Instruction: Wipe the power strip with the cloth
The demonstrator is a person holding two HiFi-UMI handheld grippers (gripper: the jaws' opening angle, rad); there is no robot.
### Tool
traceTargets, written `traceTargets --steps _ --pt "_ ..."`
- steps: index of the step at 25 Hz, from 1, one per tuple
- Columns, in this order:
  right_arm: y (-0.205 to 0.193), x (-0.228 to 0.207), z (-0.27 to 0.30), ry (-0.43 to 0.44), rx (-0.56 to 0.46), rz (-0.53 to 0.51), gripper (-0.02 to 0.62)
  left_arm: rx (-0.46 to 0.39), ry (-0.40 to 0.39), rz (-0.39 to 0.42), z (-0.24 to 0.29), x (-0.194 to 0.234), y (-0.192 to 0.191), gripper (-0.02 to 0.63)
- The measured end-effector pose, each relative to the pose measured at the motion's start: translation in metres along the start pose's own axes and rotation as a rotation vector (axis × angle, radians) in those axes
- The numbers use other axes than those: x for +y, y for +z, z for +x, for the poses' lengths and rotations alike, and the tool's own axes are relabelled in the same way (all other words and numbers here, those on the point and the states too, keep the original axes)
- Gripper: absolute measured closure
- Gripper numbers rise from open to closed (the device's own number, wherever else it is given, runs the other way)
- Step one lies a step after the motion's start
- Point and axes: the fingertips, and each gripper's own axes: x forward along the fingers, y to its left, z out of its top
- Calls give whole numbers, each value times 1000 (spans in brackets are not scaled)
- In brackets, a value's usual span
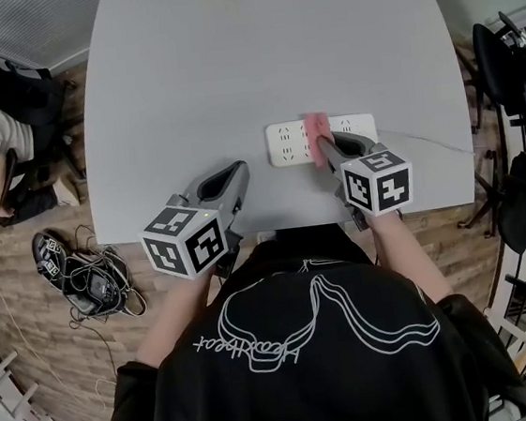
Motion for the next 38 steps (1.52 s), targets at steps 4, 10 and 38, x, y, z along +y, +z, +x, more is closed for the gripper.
traceTargets --steps 4,10,38 --pt "-3 -15 -8 -25 -2 22 555 6 -3 2 2 -2 0 592" --pt "-5 -32 -16 -55 -10 44 555 10 -10 5 7 -4 0 592" --pt "-30 -111 -58 -215 -72 185 557 63 -52 35 35 -22 -5 592"
